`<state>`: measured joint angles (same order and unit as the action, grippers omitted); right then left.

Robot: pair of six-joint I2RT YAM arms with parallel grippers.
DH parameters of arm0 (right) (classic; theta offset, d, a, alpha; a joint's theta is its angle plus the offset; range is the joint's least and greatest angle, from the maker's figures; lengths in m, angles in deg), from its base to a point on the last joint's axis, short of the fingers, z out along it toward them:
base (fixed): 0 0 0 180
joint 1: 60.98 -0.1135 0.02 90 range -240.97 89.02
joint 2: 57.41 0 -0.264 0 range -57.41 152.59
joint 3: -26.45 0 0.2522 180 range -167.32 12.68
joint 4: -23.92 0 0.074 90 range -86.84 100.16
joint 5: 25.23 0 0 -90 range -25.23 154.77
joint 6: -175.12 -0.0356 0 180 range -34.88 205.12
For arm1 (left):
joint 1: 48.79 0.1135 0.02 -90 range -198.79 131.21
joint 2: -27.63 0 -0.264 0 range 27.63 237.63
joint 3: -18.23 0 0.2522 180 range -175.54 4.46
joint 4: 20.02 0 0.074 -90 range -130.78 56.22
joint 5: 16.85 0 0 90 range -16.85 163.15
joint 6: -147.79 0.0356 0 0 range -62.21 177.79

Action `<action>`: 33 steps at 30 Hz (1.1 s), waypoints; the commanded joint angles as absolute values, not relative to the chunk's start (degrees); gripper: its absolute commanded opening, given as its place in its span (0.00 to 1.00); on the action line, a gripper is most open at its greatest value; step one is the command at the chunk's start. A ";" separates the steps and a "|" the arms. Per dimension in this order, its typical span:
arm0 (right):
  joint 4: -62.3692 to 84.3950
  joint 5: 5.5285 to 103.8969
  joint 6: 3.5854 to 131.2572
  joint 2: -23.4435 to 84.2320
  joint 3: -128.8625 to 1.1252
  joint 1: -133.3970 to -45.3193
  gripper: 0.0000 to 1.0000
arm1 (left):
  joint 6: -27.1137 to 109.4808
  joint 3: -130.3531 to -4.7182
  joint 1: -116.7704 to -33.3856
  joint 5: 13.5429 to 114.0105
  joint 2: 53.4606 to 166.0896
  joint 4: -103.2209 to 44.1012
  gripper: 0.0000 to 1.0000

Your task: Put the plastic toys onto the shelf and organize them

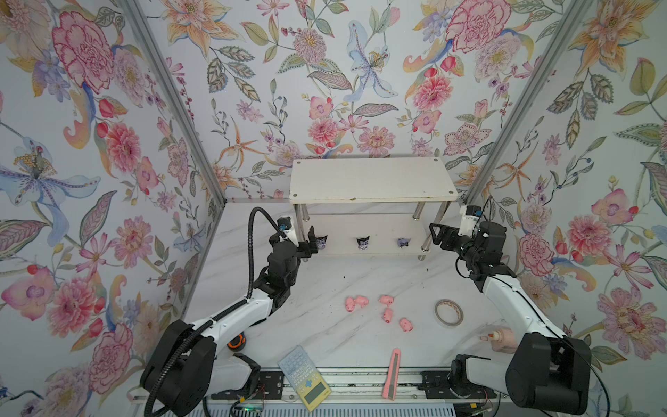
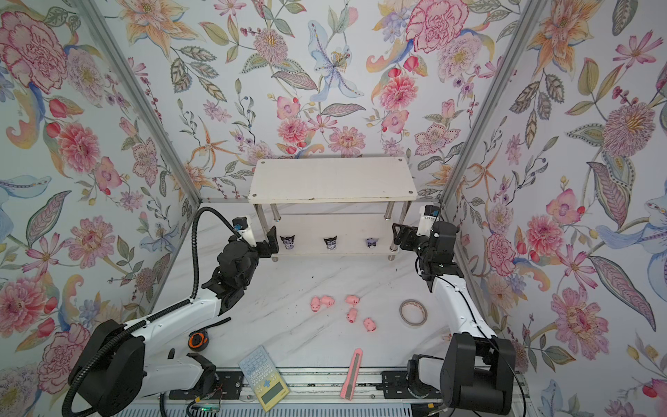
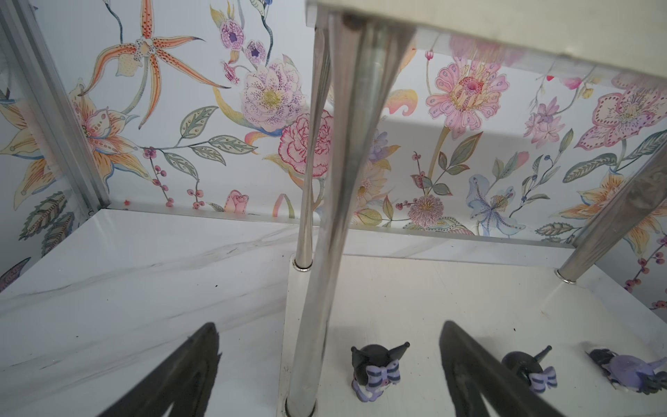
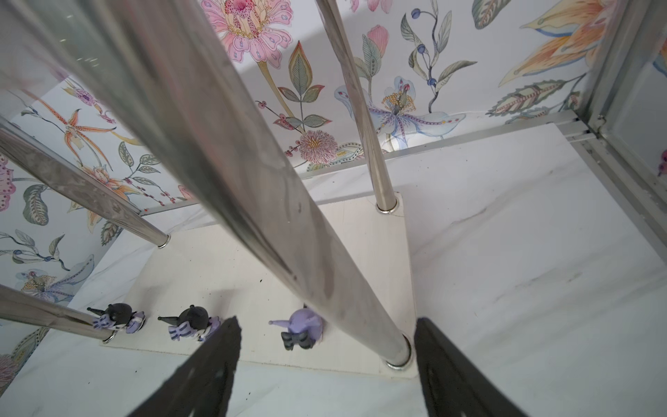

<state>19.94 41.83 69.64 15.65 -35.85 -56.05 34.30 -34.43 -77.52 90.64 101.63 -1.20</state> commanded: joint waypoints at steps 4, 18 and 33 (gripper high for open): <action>23.37 39.19 69.91 18.84 -40.03 -56.17 0.66 | 34.86 -37.75 -74.79 86.33 104.29 0.04 0.87; 18.63 46.10 77.07 20.52 -42.09 -63.80 0.22 | 33.27 -40.03 -71.34 79.24 107.50 5.64 0.64; 14.38 52.62 75.65 12.03 -35.37 -66.16 0.53 | 30.48 -36.80 -70.77 76.92 102.98 5.88 0.68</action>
